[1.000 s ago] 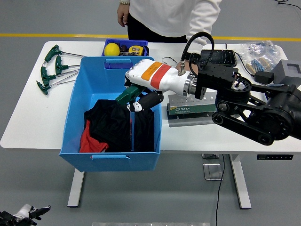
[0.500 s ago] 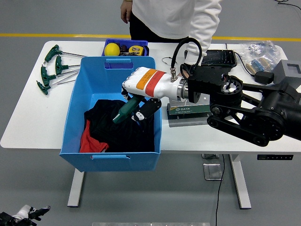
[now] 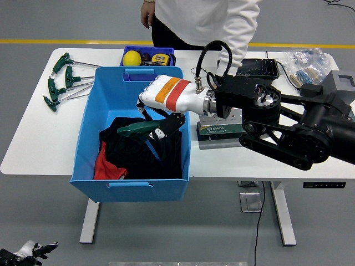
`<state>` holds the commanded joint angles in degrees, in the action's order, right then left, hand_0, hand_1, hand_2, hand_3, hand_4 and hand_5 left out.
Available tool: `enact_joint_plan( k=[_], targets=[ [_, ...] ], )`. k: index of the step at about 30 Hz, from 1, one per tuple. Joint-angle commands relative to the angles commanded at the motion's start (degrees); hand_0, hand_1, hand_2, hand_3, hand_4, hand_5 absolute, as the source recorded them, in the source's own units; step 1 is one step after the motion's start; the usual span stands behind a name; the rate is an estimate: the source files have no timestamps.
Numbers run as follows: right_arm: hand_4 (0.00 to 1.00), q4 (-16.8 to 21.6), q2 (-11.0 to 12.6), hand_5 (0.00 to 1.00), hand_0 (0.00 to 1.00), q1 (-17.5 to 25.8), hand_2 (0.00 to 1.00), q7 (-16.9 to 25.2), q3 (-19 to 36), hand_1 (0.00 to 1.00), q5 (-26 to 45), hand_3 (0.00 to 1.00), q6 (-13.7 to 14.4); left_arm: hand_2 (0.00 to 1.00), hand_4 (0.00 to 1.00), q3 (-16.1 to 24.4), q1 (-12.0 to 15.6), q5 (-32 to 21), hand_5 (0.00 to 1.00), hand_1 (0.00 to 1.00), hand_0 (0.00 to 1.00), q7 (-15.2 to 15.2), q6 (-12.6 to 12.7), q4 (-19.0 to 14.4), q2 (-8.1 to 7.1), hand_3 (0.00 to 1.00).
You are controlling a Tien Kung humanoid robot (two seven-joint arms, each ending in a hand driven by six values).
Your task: Lift tool from toolbox,place it in box,lift tool from toolbox,place it in box
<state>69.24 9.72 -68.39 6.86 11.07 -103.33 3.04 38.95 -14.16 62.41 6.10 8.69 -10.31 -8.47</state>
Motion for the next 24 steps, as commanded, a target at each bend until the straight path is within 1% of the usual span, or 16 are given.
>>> enact_joint_plan(
  k=[10,11,16,17,22,23,24],
  targets=[
    [0.781,-1.1,-0.7,0.460,0.100,-0.6,0.137,0.1,-0.7,0.064,-0.8,0.349,0.1,0.663,0.685,1.1,0.1,1.2,0.687,0.620,0.640,0.3,0.0,0.0,-0.15,0.646],
    [0.765,-1.2,-0.8,0.485,0.141,-0.6,0.204,0.2,-0.7,0.109,-0.8,0.377,0.2,0.661,0.686,1.2,0.1,1.3,0.688,0.619,0.639,0.3,0.0,0.0,-0.15,0.647],
    [0.765,-1.4,-1.5,0.485,0.141,-1.0,0.204,0.5,-0.6,0.109,-1.0,0.377,0.6,0.661,0.686,1.3,0.0,1.6,0.688,0.619,0.639,0.3,-0.1,0.0,-0.19,0.647],
    [0.790,-1.4,-1.7,0.520,0.218,-1.1,0.317,0.6,-0.6,0.195,-1.0,0.439,0.7,0.661,0.686,1.3,0.0,1.6,0.688,0.619,0.639,0.3,-0.1,0.0,-0.20,0.647],
    [0.790,-1.3,-2.6,0.520,0.218,-1.9,0.317,1.1,-0.6,0.195,-1.0,0.439,0.9,0.661,0.686,1.1,-0.1,1.7,0.688,0.619,0.639,0.4,-0.1,0.0,-0.24,0.647],
    [0.880,-1.3,-2.9,0.522,0.364,-2.1,0.456,1.2,-0.5,0.340,-1.0,0.484,1.1,0.661,0.687,1.1,-0.1,1.7,0.688,0.617,0.639,0.4,-0.1,0.0,-0.25,0.648],
    [0.880,-1.3,-3.0,0.522,0.364,-2.2,0.456,1.3,-0.5,0.340,-1.0,0.484,1.2,0.661,0.687,1.1,-0.1,1.7,0.688,0.617,0.639,0.4,-0.1,0.0,-0.26,0.648]
  ],
)
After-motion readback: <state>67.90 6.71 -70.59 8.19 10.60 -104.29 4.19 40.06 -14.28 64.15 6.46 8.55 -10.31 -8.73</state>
